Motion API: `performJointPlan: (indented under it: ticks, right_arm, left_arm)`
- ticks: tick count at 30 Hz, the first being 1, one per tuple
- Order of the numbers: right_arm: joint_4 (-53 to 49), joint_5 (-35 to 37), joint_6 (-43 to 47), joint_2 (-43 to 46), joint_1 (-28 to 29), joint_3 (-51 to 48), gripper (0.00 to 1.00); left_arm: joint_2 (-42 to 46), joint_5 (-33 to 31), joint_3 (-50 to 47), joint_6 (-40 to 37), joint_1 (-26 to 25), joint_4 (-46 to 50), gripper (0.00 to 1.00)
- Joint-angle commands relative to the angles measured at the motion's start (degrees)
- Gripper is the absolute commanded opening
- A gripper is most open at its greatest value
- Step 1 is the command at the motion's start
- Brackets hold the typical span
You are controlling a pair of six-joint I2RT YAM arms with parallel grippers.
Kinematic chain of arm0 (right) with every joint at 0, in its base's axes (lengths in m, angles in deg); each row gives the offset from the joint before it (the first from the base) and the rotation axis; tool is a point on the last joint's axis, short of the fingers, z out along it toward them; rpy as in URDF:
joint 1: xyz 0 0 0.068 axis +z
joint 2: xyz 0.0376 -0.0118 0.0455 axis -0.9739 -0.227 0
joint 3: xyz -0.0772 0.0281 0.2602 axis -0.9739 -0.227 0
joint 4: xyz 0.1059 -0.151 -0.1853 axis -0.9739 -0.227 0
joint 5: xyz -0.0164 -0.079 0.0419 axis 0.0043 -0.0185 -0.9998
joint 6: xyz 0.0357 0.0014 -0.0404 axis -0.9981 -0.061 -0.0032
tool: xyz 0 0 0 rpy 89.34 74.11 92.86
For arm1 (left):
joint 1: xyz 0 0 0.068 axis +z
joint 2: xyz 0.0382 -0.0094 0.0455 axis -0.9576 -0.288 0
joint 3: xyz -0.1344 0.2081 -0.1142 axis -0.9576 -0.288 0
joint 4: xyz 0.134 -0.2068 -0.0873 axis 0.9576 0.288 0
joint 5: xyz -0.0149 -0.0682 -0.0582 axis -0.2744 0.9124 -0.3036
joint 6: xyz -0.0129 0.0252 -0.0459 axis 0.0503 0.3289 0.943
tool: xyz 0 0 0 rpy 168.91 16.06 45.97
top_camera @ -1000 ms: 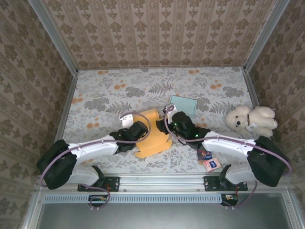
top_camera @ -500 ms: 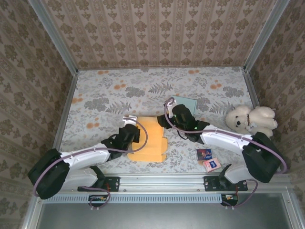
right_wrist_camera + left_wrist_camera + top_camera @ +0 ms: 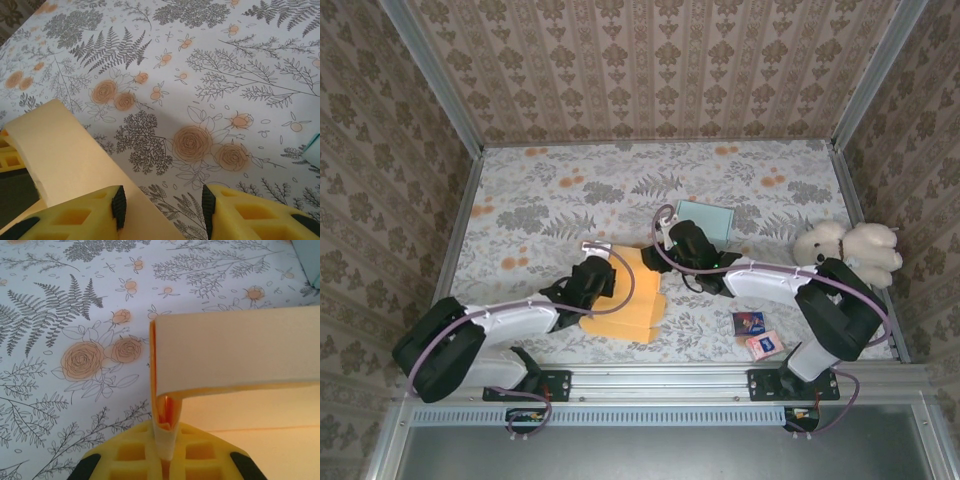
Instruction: Fold the paper box
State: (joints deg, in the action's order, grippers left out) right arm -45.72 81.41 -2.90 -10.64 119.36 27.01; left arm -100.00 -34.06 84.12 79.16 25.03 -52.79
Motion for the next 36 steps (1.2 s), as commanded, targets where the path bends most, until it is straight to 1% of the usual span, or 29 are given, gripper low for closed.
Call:
performJointPlan:
  ticks: [1, 6, 11, 15, 21, 30, 33, 36]
  right_arm:
    - [-1.9, -1.82, -1.03, -2.58, 1.46, 0.58, 0.47]
    - [-1.46, -2.01, -1.78, -3.36, 1.93, 0.41, 0.47]
    - [-1.51, -2.16, -2.02, -3.81, 2.0, 0.28, 0.47]
    - [-1.44, -2.19, -2.06, -3.73, 2.06, 0.07, 0.47]
    - [-0.41, -2.53, -2.55, -4.33, 2.03, -0.3, 0.47]
    - [0.45, -3.59, -3.53, -4.99, 2.03, -0.39, 0.47]
    - [0.41, -4.05, -3.7, -4.99, 2.0, -0.29, 0.47]
    - [0.06, -4.83, -3.57, -4.49, 2.04, 0.01, 0.47]
  left_arm:
    - [-3.0, -3.41, 2.65, 2.97, 0.06, 2.0, 0.0]
    - [-8.53, -7.54, 6.43, 7.87, 0.06, 5.28, 0.0]
    - [-13.88, -9.25, 9.48, 10.36, -0.01, 7.18, 0.0]
    - [-15.25, -10.35, 10.06, 11.78, 0.06, 7.45, 0.0]
    - [-16.02, -10.37, 10.59, 12.69, 0.05, 7.16, 0.0]
    - [-17.78, -12.14, 11.07, 11.82, 0.03, 6.05, 0.0]
    - [-18.51, -11.33, 11.0, 10.19, 0.01, 4.21, 0.0]
    - [-18.55, -9.29, 9.65, 6.92, -0.08, -0.01, 0.0]
